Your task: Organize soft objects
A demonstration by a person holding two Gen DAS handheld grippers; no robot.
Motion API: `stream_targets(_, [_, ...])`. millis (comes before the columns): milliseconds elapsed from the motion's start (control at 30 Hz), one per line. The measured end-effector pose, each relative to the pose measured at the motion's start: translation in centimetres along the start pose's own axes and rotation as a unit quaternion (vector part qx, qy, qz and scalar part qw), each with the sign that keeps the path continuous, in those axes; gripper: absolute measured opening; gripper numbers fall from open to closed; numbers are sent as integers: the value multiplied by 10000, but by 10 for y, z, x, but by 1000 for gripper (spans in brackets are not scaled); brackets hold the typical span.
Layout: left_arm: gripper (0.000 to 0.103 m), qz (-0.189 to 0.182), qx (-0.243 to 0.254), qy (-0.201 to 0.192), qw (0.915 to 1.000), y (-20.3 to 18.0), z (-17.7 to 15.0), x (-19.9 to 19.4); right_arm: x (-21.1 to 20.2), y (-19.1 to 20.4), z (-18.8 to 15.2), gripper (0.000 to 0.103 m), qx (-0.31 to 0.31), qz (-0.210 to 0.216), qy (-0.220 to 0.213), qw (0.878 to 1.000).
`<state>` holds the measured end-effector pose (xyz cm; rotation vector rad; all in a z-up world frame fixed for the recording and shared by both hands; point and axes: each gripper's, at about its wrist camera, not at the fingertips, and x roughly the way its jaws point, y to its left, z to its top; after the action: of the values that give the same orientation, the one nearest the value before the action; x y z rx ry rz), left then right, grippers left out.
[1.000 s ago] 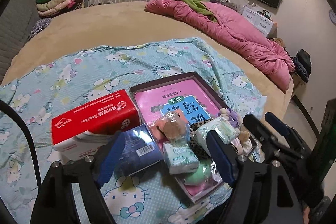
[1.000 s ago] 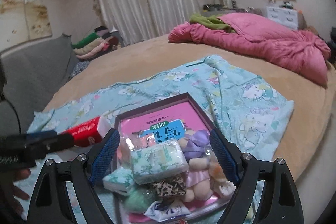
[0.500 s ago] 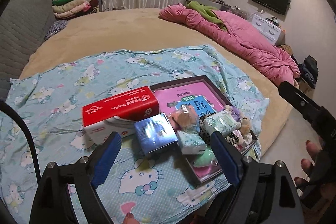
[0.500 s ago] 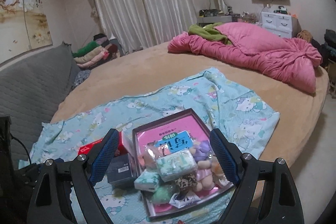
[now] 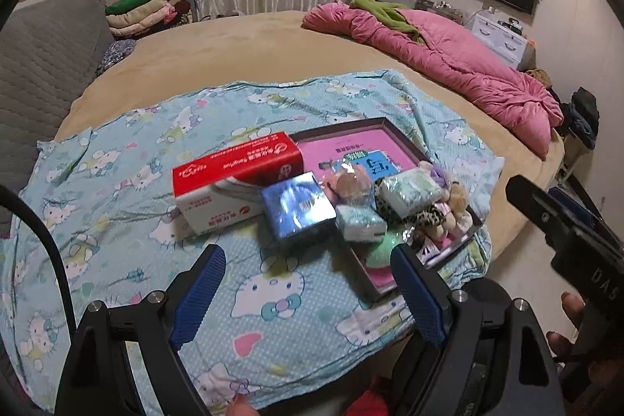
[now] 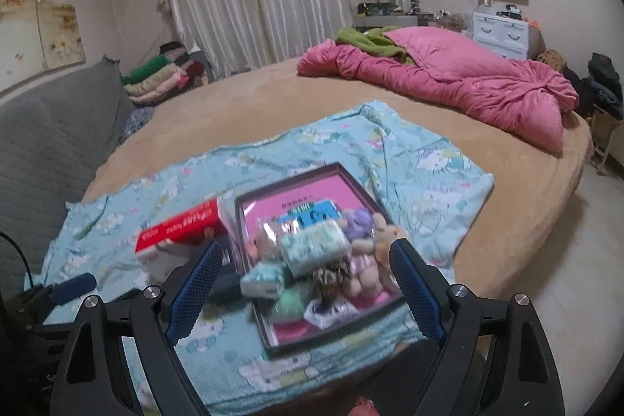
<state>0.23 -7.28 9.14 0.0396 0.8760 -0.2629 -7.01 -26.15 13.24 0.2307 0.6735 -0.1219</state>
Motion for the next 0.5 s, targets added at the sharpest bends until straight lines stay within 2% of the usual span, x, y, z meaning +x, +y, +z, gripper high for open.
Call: stream_targets(500, [86, 139, -288, 225, 9992, 0, -37, 10, 6, 4, -36, 88, -344, 26, 210, 9992])
